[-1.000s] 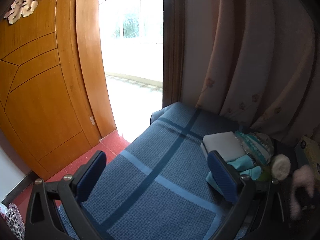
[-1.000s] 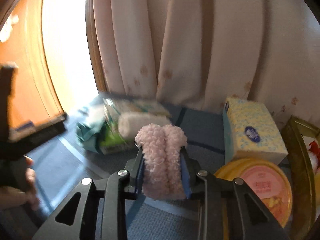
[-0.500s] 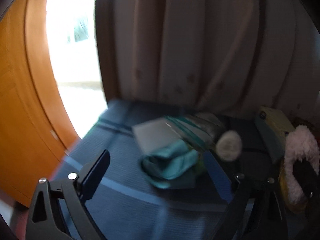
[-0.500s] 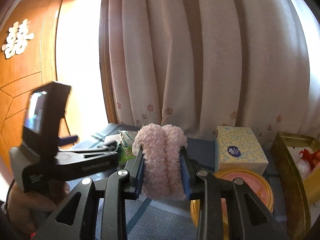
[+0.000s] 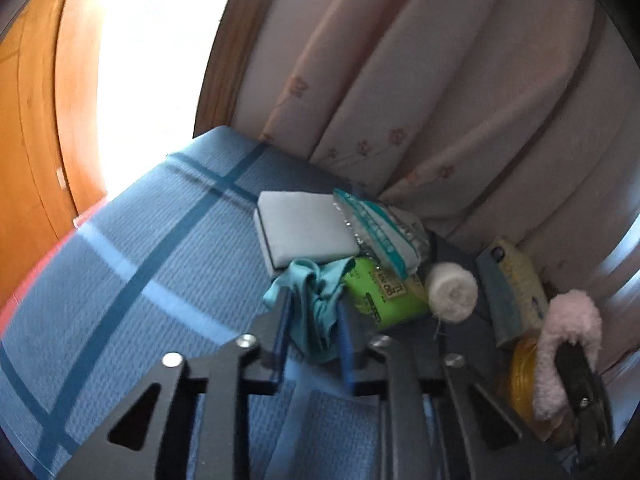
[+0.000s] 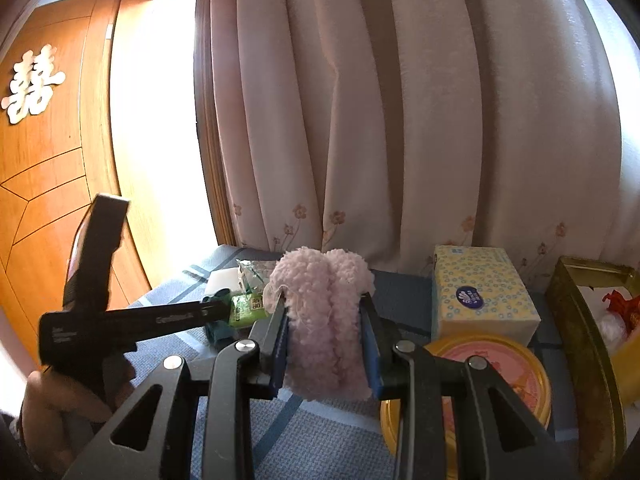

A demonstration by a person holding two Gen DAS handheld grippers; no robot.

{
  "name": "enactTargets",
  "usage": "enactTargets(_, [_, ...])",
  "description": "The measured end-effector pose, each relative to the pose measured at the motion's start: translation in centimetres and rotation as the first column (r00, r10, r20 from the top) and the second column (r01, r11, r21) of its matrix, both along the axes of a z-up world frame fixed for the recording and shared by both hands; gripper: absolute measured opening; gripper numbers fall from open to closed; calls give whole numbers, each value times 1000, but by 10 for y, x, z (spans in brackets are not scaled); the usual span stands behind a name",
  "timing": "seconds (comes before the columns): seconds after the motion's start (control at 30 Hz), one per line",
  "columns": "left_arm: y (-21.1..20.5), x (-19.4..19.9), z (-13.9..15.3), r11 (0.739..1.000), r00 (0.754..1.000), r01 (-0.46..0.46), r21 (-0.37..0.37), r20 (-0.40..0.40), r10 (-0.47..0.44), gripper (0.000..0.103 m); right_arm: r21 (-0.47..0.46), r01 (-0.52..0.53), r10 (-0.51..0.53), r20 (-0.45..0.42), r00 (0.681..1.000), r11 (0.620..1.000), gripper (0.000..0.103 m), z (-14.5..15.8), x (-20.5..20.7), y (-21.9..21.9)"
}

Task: Organize soft objects
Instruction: 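Grasp the teal cloth on the bed with the left gripper, then carry the pink puff and teal cloth over the gold tray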

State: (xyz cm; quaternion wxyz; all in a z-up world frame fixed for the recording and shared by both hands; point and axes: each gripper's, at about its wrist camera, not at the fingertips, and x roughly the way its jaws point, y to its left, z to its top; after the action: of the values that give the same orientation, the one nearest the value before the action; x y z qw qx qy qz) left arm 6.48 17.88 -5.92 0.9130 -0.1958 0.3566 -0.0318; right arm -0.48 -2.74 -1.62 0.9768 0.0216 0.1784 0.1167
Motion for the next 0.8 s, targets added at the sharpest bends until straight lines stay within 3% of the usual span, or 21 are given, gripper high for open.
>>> enactTargets(0.13, [-2, -18, 9, 998, 997, -54, 15, 62, 53, 15, 5, 7, -7, 8, 1000, 1000, 34, 0, -1, -2])
enactTargets(0.27, [-15, -34, 21, 990, 985, -83, 118, 157, 64, 15, -3, 27, -27, 35, 999, 1000, 34, 1, -6, -2])
enactTargets(0.37, [-31, -50, 34, 968, 968, -122, 220, 244, 66, 15, -20, 42, -40, 74, 996, 999, 34, 4, -14, -3])
enactTargets(0.6, [-63, -70, 46, 905, 933, -161, 393, 361, 9, 15, -56, 89, -81, 132, 988, 994, 34, 5, -27, -14])
enactTargets(0.67, [-70, -73, 47, 898, 927, -152, 412, 376, -15, 15, -54, 98, -90, 132, 987, 994, 34, 5, -28, -18])
enactTargets(0.8, [-72, -80, 49, 912, 921, -117, 393, 387, -49, 15, -58, 113, -102, 156, 982, 992, 34, 6, -35, -23])
